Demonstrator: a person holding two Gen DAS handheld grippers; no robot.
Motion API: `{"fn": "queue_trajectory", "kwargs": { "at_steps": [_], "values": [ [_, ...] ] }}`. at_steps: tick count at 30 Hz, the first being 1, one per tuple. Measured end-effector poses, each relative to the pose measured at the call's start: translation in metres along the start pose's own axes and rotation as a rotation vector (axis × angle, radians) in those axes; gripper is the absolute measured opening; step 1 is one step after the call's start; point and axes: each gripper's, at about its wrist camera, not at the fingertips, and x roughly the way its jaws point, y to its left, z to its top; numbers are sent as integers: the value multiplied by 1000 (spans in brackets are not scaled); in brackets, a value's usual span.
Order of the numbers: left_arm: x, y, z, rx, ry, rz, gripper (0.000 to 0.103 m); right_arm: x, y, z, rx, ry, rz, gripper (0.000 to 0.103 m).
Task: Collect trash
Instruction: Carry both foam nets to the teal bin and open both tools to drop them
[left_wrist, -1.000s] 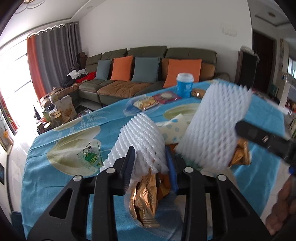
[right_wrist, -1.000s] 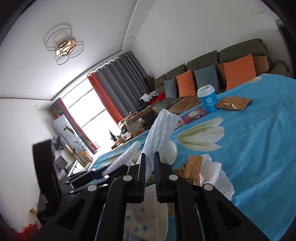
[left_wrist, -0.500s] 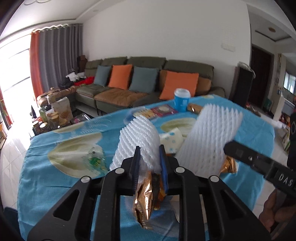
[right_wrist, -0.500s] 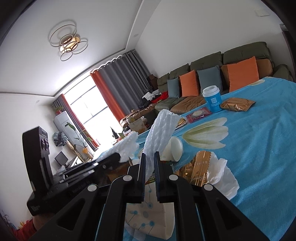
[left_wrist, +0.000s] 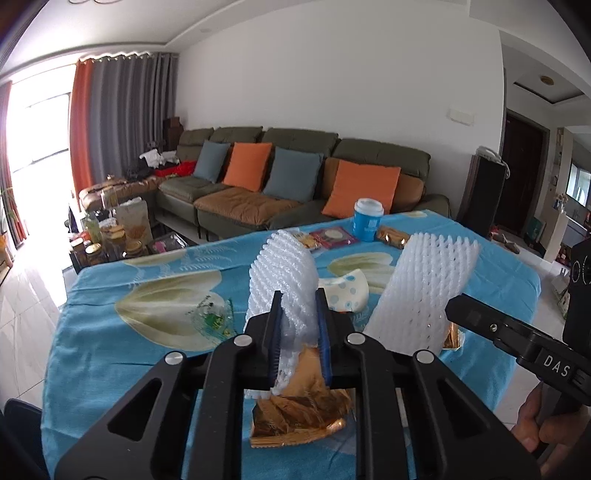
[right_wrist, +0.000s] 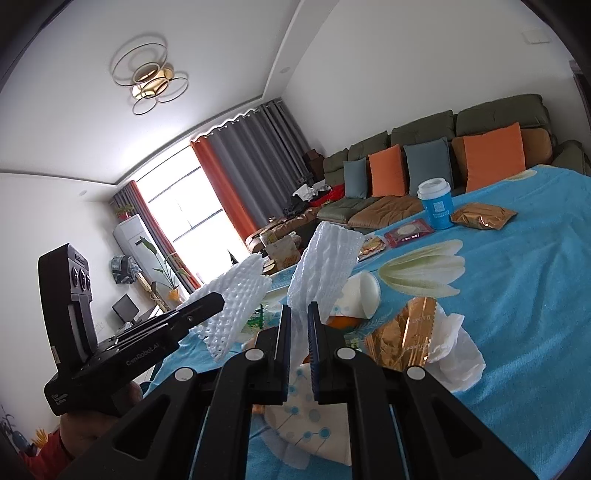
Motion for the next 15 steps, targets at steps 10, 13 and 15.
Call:
{"fn": "queue_trajectory", "kwargs": {
  "at_steps": [10,13,15],
  "values": [
    [-77,15,-13,-15,-103,115,17,-1,42,6,-123,3,104,7],
    [-104,25,-23,-32,-120,180,17,8,61,4,-181,29,150,7],
    [-121,34,-29,-55,-129,213,17,14,75,3,-218,44,182,7]
  ]
}}
